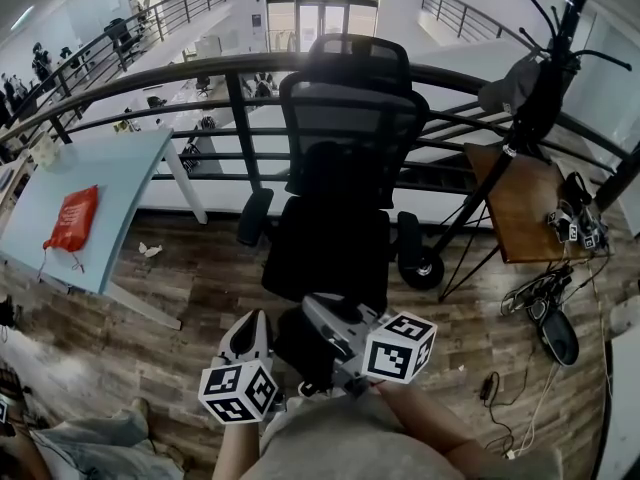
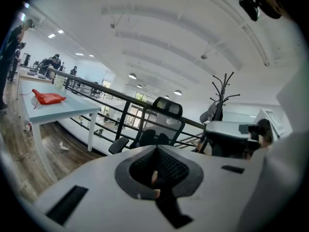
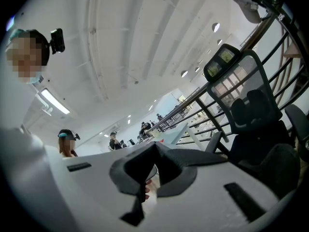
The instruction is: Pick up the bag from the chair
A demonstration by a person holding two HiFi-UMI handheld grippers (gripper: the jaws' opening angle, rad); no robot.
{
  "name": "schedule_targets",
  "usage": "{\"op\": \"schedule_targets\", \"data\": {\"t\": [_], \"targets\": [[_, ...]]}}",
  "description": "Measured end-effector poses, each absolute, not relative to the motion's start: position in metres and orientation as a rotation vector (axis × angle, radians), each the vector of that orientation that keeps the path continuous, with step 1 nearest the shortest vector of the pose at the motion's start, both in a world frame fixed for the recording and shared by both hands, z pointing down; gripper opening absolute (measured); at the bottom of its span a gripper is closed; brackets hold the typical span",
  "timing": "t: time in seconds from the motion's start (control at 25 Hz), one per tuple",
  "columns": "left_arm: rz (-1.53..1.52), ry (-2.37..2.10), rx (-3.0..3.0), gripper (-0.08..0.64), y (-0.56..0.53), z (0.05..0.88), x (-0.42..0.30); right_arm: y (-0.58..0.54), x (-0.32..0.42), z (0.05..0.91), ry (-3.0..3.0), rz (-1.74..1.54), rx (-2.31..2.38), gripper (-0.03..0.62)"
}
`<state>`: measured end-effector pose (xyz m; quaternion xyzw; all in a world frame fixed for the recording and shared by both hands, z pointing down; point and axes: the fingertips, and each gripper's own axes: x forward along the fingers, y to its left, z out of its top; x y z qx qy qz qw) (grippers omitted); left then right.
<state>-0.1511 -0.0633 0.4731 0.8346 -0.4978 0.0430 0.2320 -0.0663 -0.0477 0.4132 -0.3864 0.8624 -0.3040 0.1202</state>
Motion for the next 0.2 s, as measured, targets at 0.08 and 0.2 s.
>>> {"op": "schedule_targets", "data": {"t": [0.08,0.2], "targets": [[0.118,-1.370,2.294,0.003,-0.0650,0.4734,-0.1515,-0.0495,-0.0654,0.4143,2.519,-0.892,-1.131,0.000],[0.119,-1.374,2.294,0.003,-0.0675,0.4744,-0.1526,-0.0519,-0.0657,0.4158,2.521,-0.894,-1.129,0.000]]}}
